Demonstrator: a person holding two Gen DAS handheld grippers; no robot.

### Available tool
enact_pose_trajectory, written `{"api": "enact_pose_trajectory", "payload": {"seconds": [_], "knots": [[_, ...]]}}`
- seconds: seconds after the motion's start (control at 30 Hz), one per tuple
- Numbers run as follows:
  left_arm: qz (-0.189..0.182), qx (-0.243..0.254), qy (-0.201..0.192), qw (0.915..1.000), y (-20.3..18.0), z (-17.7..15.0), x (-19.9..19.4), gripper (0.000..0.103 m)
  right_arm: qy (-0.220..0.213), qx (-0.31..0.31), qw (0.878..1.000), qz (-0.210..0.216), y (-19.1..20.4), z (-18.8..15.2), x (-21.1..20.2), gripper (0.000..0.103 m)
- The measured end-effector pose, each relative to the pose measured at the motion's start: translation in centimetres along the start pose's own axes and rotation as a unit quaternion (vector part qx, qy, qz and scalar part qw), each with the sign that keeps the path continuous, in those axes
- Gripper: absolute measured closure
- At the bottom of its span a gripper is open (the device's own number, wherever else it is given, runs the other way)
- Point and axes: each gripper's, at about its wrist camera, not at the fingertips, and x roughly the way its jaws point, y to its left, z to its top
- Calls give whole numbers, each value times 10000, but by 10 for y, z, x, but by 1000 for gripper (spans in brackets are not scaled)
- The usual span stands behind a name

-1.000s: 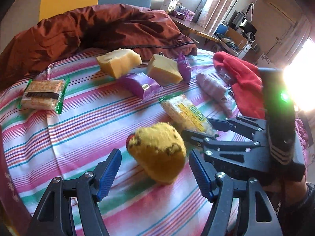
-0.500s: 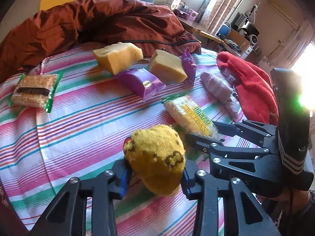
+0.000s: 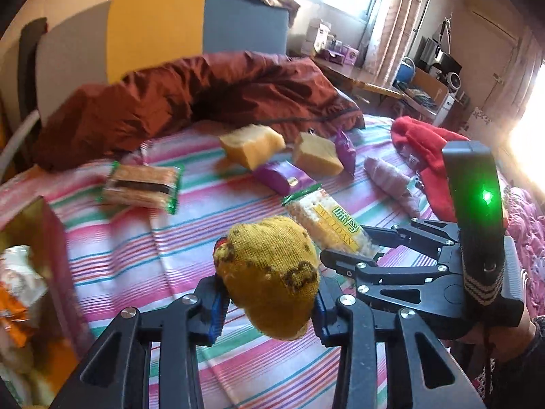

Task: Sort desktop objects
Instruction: 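Carry the knit ball and cracker pack onto the gold tray and release both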

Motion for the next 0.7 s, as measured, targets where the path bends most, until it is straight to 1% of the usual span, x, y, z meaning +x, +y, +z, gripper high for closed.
{"api": "enact_pose_trajectory", "payload": {"seconds": [0.1,0.37,0.5,0.7], "knots": [[208,10,-158,9997,6,-3,-19,63,-143,-135,9997,144,12,-1,-6,55],[540,-171,-393,9976,26,-15,-57,63,-394,-395,9972,493,43,-1,-16,55],[696,-262,-480,9961,38,-24,-75,63,-504,-452,9960,579,55,0,-24,55],[945,-430,-582,9929,61,-39,-100,63,-530,-543,9948,679,75,-1,-32,55]]}}
